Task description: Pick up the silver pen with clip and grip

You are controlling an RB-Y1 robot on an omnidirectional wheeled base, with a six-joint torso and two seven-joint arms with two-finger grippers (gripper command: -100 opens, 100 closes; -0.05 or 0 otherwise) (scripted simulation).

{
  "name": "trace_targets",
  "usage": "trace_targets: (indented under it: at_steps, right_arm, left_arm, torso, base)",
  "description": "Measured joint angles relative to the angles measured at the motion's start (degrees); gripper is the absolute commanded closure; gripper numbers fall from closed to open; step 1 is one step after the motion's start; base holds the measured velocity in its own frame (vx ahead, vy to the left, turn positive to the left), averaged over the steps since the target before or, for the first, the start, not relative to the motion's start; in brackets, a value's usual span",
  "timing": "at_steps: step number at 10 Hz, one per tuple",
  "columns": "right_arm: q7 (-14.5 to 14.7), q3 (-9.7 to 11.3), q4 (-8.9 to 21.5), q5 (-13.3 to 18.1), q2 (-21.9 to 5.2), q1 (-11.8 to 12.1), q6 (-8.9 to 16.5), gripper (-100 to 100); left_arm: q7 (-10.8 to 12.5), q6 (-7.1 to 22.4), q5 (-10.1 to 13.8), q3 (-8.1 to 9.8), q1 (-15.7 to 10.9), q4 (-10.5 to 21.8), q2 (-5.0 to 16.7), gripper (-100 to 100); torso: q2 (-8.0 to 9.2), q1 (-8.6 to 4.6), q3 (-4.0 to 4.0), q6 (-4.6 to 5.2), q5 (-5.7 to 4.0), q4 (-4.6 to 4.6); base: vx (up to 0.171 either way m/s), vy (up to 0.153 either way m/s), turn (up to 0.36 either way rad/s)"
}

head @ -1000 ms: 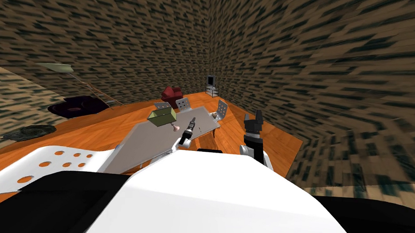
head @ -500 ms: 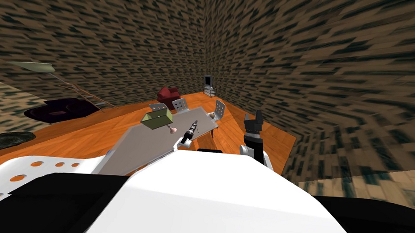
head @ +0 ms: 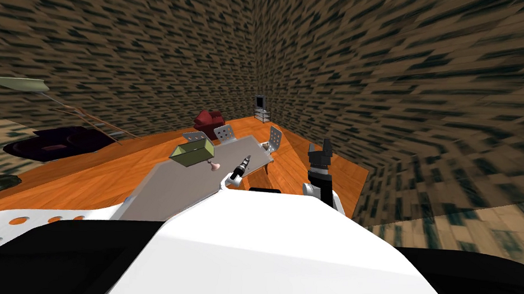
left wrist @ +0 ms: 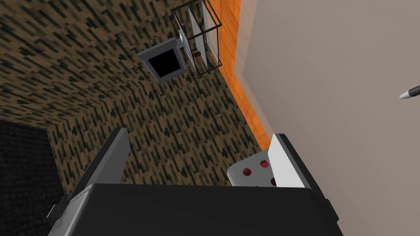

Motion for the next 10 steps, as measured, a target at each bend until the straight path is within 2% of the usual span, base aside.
trace_targets:
  at_steps: [1, 3, 6, 7, 8, 9, 10]
  right_arm:
    - [0.0, 0.0, 0.0, 0.0, 0.0, 0.0, 0.0, 0]
    - [0.0, 0.0, 0.0, 0.0, 0.0, 0.0, 0.0, 0]
    - [0.0, 0.0, 0.0, 0.0, 0.0, 0.0, 0.0, 0]
    - [0.0, 0.0, 0.0, 0.0, 0.0, 0.0, 0.0, 0]
    - [0.0, 0.0, 0.0, 0.0, 0.0, 0.0, 0.0, 0]
    - [0.0, 0.0, 0.0, 0.0, 0.0, 0.0, 0.0, 0]
    - [0.0, 0.0, 0.0, 0.0, 0.0, 0.0, 0.0, 0]
  left_arm:
    - [-0.05, -0.27, -0.03, -0.12, -0.25, 1.77, -0.01, -100]
    - [-0.24, 1.24, -0.04, -1.14, -2.03, 5.28, 0.56, -100]
    - [-0.59, 5.41, -0.12, -2.94, -5.15, 9.91, 1.33, -100]
    - [-0.8, 6.57, -0.32, -3.22, -5.46, 11.07, 1.23, -100]
    - [-0.91, 6.6, -0.37, -3.32, -5.44, 11.99, 1.24, -100]
    - [-1.06, 7.05, -0.48, -3.86, -6.86, 14.33, 1.22, -100]
    - [-1.2, 8.0, -0.6, -4.14, -7.1, 15.24, 1.31, -100]
  torso:
    - [0.06, 0.05, 0.03, 0.0, 0.01, 0.01]
    - [0.03, 0.03, 0.02, 0.0, 0.01, 0.01]
    - [-0.02, 0.0, -0.01, 0.02, 0.0, 0.0]
    - [0.01, 0.01, 0.0, -0.01, 0.0, 0.0]
    - [0.07, 0.05, 0.04, -0.01, 0.01, 0.01]
    - [0.04, 0.04, 0.03, 0.02, 0.01, 0.02]
    - [0.04, 0.04, 0.02, -0.01, 0.01, 0.01]
  base:
    - [0.023, -0.02, -0.083]
    - [0.027, -0.023, -0.068]
    - [0.032, -0.021, -0.055]
    - [0.011, -0.009, 0.006]
    - [0.021, -0.013, -0.063]
    - [0.026, -0.014, -0.048]
    - [0.029, -0.02, -0.069]
